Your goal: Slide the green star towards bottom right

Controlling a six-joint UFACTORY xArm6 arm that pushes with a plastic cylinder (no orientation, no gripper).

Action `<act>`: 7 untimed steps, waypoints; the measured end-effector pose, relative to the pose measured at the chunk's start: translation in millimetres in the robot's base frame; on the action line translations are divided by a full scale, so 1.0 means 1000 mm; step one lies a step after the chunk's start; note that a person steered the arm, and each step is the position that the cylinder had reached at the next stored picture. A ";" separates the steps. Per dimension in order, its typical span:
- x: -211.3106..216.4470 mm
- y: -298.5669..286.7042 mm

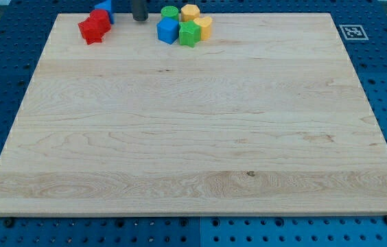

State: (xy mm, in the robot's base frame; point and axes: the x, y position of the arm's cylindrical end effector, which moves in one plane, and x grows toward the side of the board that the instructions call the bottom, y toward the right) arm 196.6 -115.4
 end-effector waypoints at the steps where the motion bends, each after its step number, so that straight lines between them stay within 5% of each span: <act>1: -0.004 0.016; 3: -0.003 0.077; 7: 0.071 0.089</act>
State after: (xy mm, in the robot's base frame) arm 267.3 -26.8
